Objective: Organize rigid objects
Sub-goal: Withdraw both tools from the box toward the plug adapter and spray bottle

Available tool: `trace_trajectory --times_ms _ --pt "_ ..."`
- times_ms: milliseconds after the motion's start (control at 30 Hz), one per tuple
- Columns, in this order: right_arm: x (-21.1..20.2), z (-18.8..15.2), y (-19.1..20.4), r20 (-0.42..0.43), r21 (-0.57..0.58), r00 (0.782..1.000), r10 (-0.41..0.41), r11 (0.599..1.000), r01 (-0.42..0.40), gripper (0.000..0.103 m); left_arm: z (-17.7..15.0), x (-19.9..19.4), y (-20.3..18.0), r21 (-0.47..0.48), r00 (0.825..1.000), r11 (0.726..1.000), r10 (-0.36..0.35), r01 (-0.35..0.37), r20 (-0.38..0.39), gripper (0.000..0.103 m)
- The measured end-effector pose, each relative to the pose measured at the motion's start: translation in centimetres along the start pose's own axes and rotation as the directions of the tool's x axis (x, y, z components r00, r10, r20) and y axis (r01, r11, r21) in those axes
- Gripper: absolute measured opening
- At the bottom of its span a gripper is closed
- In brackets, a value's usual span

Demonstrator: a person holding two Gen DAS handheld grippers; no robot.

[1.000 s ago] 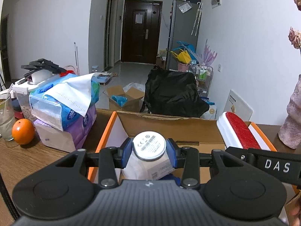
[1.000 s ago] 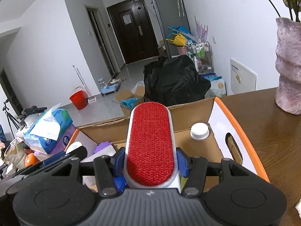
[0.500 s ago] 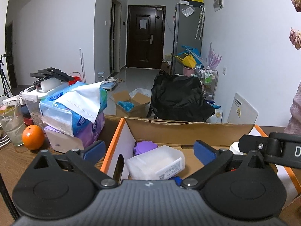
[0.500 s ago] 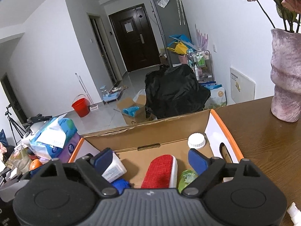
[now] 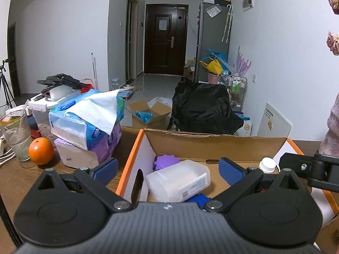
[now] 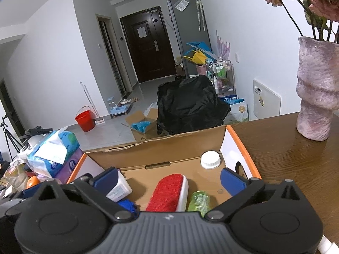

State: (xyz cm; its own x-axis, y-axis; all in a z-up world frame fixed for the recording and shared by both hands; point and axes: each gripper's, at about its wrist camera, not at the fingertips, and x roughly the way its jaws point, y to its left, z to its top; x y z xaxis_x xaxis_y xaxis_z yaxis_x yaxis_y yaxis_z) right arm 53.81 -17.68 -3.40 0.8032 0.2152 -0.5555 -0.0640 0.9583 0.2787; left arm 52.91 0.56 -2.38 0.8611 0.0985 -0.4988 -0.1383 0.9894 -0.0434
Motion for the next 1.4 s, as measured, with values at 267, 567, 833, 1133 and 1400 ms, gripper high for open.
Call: trace_trajectory --times_ms 267,567,833,1133,1400 --pt "-1.6 -0.5 -0.1 0.02 -0.018 1.0 -0.007 1.0 0.007 0.103 -0.4 -1.5 0.5 -0.011 1.0 1.0 0.006 -0.006 0.008 0.103" --pt "-4.1 -1.5 -0.9 0.041 -0.032 0.999 -0.022 0.999 0.023 0.103 -1.3 -3.8 0.6 -0.009 1.0 1.0 0.012 -0.012 0.02 0.103" --pt "-6.3 -2.6 -1.8 0.048 -0.036 0.998 -0.031 0.999 0.033 0.103 -2.5 -5.9 0.3 0.0 1.0 1.0 0.01 -0.01 0.023 0.103" --pt "-8.8 -4.0 -2.7 0.059 -0.049 0.998 -0.034 0.998 0.037 0.103 -3.9 -7.8 -0.1 0.006 1.0 1.0 0.006 -0.006 0.015 0.103" --pt "-11.1 -5.6 -3.5 0.065 -0.074 0.997 -0.049 0.996 0.054 0.103 -5.6 -9.9 0.2 0.0 1.0 1.0 0.002 -0.002 0.008 0.103"
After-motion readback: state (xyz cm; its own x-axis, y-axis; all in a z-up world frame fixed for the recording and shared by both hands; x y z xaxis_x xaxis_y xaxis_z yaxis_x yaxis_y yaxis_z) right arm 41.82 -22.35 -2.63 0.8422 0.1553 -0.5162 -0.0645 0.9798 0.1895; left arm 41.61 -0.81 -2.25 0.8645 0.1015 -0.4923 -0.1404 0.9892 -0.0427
